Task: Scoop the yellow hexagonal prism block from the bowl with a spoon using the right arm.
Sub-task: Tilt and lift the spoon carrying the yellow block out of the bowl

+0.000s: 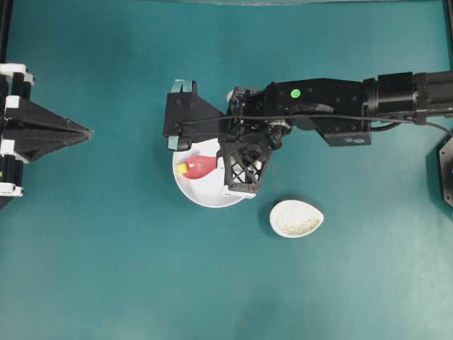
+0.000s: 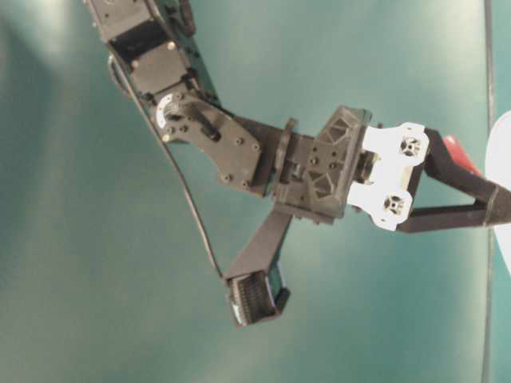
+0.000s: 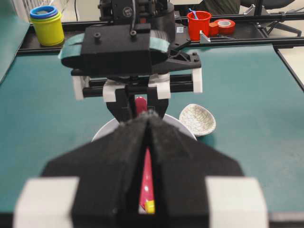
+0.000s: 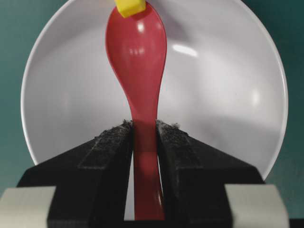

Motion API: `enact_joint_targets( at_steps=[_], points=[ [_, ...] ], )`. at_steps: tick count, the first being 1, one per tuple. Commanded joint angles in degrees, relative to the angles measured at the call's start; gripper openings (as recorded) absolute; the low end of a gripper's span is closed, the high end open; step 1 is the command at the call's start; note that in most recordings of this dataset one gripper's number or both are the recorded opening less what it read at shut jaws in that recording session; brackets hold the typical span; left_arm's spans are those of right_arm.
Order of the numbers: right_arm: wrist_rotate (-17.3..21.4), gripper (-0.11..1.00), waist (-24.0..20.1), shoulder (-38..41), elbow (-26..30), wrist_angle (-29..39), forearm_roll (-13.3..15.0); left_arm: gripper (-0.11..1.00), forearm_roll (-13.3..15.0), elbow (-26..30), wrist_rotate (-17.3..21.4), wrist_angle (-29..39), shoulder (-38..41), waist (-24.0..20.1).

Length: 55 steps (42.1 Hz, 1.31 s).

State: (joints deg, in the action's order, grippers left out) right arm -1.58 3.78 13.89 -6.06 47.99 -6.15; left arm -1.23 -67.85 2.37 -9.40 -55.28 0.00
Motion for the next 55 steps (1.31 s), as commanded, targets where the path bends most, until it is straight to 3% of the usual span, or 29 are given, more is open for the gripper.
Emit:
enact_joint_targets(
  at_steps=[1,55],
  points=[
    [0.0,0.23,-0.09,-1.67,1.41,-0.79,-0.26,0.0,-0.18,0.79,0.0,-0.62,0.44,-0.09],
    [0.0,0.23,0.26,-4.04,1.41,-5.89,-0.09,0.0,-0.18,0.88,-0.62,-0.79,0.18,-0.09]
  ],
)
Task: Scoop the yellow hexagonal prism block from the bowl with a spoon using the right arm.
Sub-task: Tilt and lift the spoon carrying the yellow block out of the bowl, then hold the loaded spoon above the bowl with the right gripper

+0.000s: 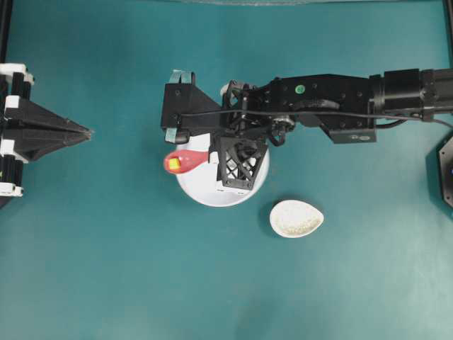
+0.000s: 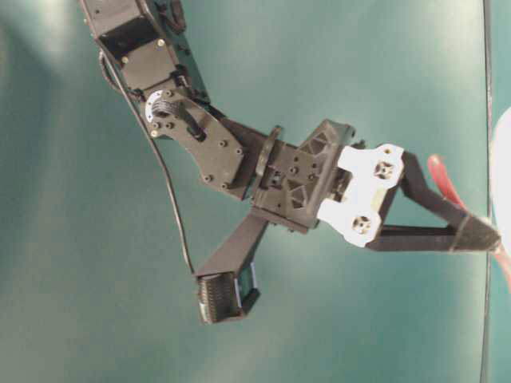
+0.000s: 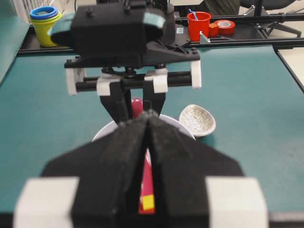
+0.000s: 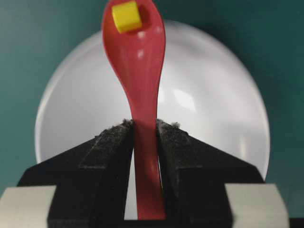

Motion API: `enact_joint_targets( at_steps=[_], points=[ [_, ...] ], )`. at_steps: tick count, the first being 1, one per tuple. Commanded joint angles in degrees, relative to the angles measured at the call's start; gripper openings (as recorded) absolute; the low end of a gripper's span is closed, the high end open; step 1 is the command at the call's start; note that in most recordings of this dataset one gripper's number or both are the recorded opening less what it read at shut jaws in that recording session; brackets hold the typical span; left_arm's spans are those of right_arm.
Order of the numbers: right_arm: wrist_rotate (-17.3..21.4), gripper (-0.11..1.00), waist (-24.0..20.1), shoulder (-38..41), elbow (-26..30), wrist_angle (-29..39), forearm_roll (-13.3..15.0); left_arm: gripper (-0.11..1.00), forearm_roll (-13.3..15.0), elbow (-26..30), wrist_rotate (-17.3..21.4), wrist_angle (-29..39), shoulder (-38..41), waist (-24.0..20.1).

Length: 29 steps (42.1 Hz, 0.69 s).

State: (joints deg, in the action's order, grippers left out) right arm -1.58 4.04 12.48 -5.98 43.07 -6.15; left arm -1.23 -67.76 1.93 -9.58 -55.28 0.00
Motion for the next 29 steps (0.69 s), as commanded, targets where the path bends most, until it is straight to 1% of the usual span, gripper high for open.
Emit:
enact_joint_targets(
  at_steps=[1,8,16,29],
  points=[
    [0.0,0.23,0.0,-2.81,1.32,-1.23,-0.09,0.0,-0.18,0.79,-0.18,-0.62,0.18,-0.09],
    [0.0,0.23,0.0,-3.96,0.88,-2.46,-0.09,0.0,-0.18,0.79,-0.26,-0.62,0.09,-0.09],
    [0.26,0.23,0.0,-6.5,-0.88,-4.83,-0.18,0.0,-0.18,0.88,-0.26,-0.62,0.09,-0.09],
    [0.97,0.23,0.0,-12.83,-7.65,-12.83,-0.26,0.0,-0.18,0.97,-0.35,-0.97,0.09,-0.09]
  ],
)
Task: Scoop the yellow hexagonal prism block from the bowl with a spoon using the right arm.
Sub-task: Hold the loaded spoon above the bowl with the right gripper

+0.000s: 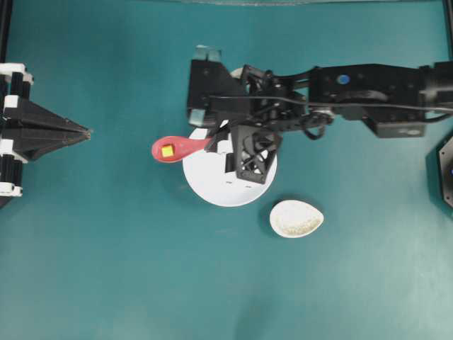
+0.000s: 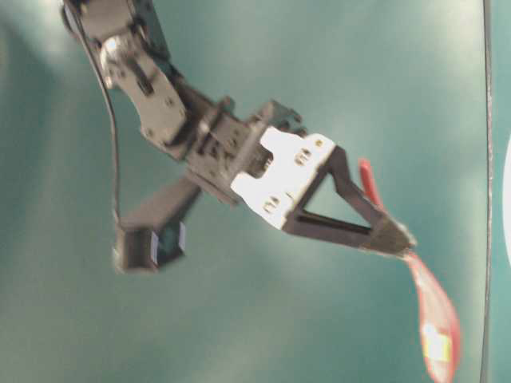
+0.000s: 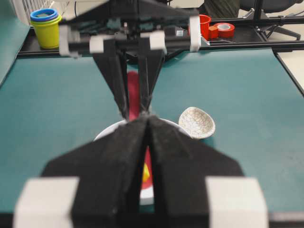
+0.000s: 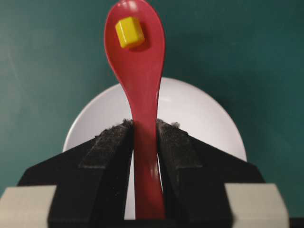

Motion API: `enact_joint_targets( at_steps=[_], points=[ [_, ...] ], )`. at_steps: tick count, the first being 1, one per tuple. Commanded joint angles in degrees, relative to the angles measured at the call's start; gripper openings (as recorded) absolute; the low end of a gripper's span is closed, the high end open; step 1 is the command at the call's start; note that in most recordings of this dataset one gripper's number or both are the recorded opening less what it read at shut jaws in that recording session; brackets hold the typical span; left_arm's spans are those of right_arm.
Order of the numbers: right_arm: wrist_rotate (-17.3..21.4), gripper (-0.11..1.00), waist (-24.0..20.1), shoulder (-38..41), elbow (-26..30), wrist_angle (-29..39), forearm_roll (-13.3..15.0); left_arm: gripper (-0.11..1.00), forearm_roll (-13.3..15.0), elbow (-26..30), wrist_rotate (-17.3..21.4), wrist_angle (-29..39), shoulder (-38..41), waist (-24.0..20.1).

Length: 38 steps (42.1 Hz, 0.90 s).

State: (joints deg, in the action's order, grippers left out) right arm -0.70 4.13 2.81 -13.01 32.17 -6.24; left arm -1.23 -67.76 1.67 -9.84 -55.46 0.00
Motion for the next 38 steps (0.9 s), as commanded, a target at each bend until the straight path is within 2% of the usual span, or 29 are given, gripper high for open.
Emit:
enact_joint_targets(
  at_steps=[1,5,12,23,34,38],
  points=[
    [0.09,0.23,-0.09,-3.87,-1.32,-2.64,-0.18,0.0,-0.18,0.88,-0.09,-0.79,0.26,-0.09],
    [0.09,0.23,-0.09,-6.06,-3.6,-4.48,-0.97,0.0,-0.18,0.88,-0.09,-1.23,0.26,-0.09],
    [0.09,0.23,-0.09,-9.76,-6.5,-5.01,-5.01,0.0,-0.18,0.88,-0.09,-1.67,0.26,-0.09],
    [0.53,0.23,-0.09,-14.41,-8.17,-0.53,-11.43,0.0,-0.18,1.05,0.26,-2.72,-0.09,-0.09],
    [4.75,0.23,-0.09,-18.81,-9.58,2.81,-11.43,0.0,-0.18,1.23,0.53,-2.46,-1.67,-0.09],
    [5.1,0.23,0.0,-20.21,-9.93,3.25,-11.07,0.0,-0.18,1.32,0.44,-2.29,-2.02,-0.09]
  ],
)
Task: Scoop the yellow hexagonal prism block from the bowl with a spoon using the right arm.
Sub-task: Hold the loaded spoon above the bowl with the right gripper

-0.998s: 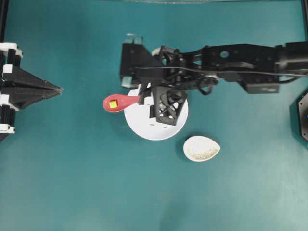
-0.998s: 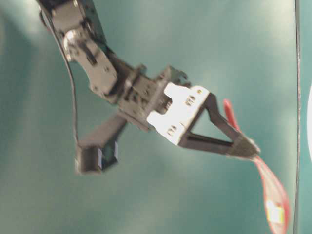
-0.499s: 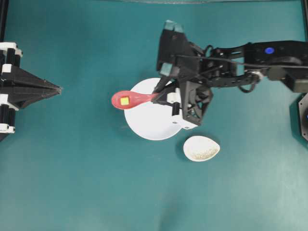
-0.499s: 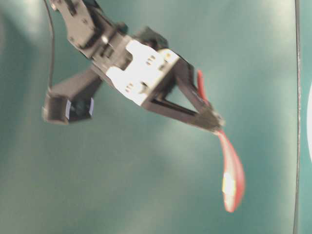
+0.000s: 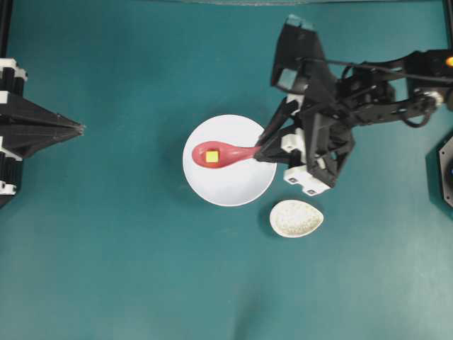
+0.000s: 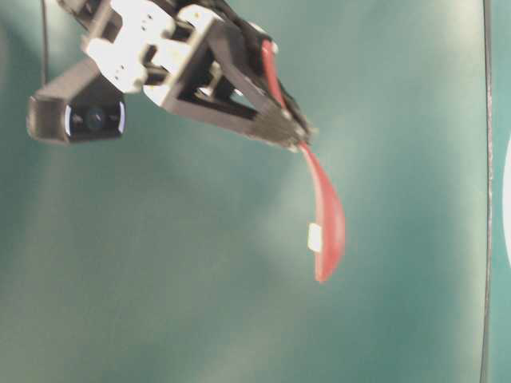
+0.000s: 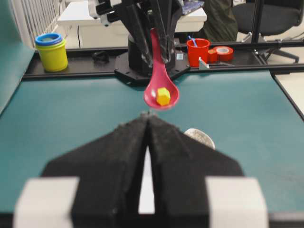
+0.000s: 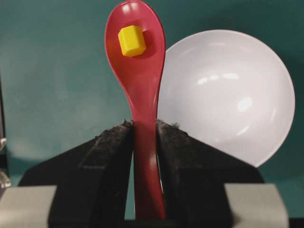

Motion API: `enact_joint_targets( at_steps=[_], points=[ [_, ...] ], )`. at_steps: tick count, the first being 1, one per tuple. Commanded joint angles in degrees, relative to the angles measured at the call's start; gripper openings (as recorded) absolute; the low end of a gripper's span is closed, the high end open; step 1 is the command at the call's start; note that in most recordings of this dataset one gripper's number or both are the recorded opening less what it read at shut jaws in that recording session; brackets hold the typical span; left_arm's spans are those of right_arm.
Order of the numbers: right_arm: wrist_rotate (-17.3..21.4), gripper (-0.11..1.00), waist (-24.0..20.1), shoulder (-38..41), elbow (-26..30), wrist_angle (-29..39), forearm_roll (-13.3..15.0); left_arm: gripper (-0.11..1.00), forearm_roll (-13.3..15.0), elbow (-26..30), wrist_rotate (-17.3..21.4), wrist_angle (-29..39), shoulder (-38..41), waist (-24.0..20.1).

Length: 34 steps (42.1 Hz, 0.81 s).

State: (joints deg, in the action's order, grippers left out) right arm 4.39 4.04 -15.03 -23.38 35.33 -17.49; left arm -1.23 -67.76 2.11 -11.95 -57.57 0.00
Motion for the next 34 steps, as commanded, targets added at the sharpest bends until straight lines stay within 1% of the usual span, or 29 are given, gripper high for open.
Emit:
enact_joint_targets(
  at_steps=[1,9,34],
  points=[
    [0.09,0.23,0.09,-2.72,0.35,0.18,0.18,0.0,-0.18,1.32,0.09,-0.18,0.18,-0.09],
    [0.18,0.23,0.18,-4.04,0.18,0.26,0.18,0.0,-0.18,1.32,0.09,-0.09,0.09,-0.09],
    [0.18,0.23,0.26,-3.96,0.09,-0.18,0.26,0.0,-0.18,1.41,0.0,-0.09,0.09,-0.09]
  ],
)
